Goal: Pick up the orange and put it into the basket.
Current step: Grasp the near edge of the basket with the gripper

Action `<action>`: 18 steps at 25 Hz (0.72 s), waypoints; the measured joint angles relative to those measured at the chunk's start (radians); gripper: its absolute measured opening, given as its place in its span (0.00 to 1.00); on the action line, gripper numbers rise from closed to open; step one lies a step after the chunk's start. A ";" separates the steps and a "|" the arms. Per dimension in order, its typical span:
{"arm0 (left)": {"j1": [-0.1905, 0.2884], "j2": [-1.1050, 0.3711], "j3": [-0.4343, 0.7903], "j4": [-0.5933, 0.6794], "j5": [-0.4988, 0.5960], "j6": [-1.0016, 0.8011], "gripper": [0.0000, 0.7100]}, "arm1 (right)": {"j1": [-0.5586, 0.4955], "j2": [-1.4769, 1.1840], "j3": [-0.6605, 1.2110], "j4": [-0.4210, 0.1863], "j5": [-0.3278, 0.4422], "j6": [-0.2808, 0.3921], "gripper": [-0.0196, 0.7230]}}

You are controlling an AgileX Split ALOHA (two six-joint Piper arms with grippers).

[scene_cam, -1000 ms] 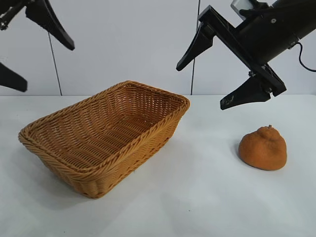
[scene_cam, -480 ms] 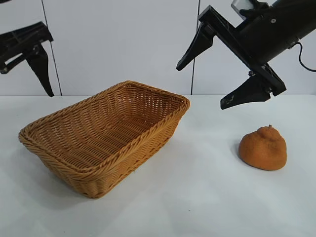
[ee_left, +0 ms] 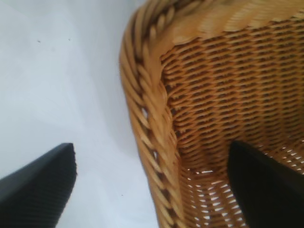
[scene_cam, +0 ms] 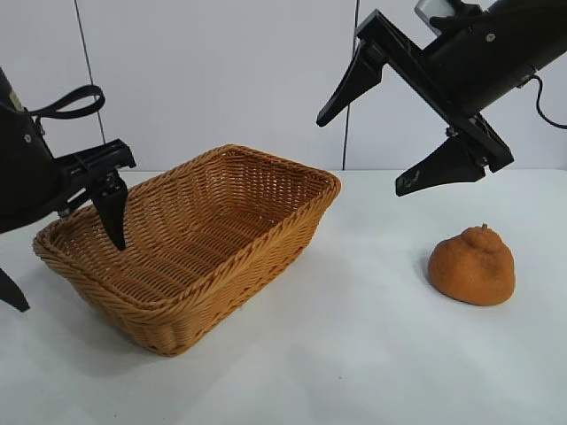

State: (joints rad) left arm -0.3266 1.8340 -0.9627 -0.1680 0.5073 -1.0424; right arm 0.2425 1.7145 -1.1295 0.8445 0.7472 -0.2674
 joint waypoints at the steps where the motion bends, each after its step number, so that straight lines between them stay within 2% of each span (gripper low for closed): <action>1: 0.011 0.001 0.000 -0.014 -0.009 0.020 0.87 | 0.000 0.000 0.000 0.000 0.000 0.000 0.96; 11: 0.020 0.013 0.000 -0.036 -0.028 0.063 0.86 | 0.000 0.000 0.000 0.000 -0.015 0.000 0.96; 18: 0.020 0.013 0.000 -0.037 -0.033 0.066 0.74 | 0.000 0.000 0.000 0.000 -0.018 0.000 0.96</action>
State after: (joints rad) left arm -0.3069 1.8467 -0.9627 -0.2055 0.4745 -0.9767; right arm 0.2425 1.7145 -1.1295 0.8445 0.7291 -0.2674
